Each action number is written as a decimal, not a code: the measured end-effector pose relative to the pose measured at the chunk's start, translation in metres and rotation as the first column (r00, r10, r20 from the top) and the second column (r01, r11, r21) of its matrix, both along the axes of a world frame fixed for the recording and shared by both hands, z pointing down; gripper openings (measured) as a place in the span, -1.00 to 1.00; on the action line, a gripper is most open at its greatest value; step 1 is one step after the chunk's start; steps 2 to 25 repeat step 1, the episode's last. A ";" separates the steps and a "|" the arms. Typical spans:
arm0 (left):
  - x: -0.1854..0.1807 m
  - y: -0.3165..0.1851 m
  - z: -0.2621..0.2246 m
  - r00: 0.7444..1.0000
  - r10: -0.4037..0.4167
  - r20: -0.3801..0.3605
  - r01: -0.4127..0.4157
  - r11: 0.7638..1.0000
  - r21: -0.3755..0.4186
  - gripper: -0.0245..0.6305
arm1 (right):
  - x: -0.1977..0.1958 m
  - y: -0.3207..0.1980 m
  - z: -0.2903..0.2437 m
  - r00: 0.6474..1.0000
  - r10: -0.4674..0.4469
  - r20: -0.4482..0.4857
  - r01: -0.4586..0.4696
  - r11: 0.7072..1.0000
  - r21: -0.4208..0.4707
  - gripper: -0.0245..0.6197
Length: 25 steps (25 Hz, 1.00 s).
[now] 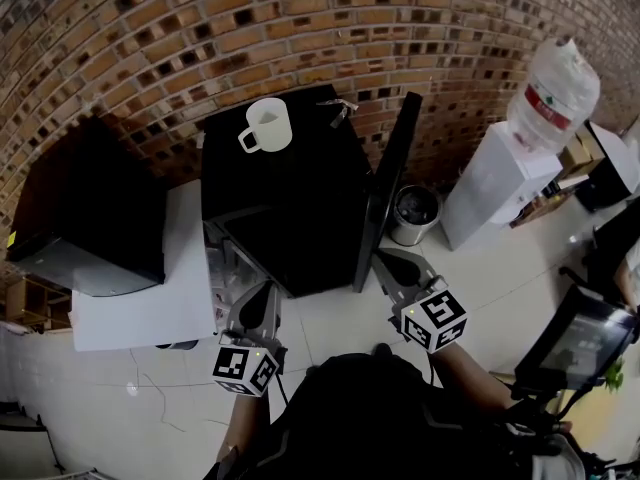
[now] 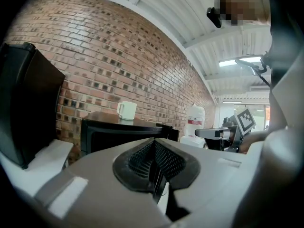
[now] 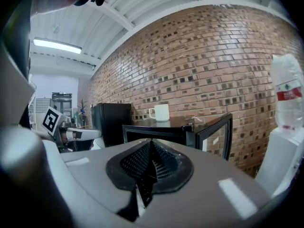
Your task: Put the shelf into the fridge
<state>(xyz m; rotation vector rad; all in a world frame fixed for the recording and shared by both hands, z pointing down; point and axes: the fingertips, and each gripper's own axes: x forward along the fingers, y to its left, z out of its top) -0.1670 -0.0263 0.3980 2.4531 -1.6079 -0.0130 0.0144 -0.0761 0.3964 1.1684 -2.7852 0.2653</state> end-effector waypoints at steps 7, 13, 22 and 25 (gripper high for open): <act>0.000 -0.001 0.000 1.000 0.000 0.003 0.000 1.000 0.001 -0.94 | 0.002 0.001 0.000 1.000 0.005 0.002 -0.005 1.000 0.001 -0.91; 0.000 -0.001 0.000 1.000 0.000 0.003 0.000 1.000 0.001 -0.94 | 0.002 0.001 0.000 1.000 0.005 0.002 -0.005 1.000 0.001 -0.91; 0.000 -0.001 0.000 1.000 0.000 0.003 0.000 1.000 0.001 -0.94 | 0.002 0.001 0.000 1.000 0.005 0.002 -0.005 1.000 0.001 -0.91; 0.000 -0.001 0.000 1.000 0.000 0.003 0.000 1.000 0.001 -0.94 | 0.002 0.001 0.000 1.000 0.005 0.002 -0.005 1.000 0.001 -0.91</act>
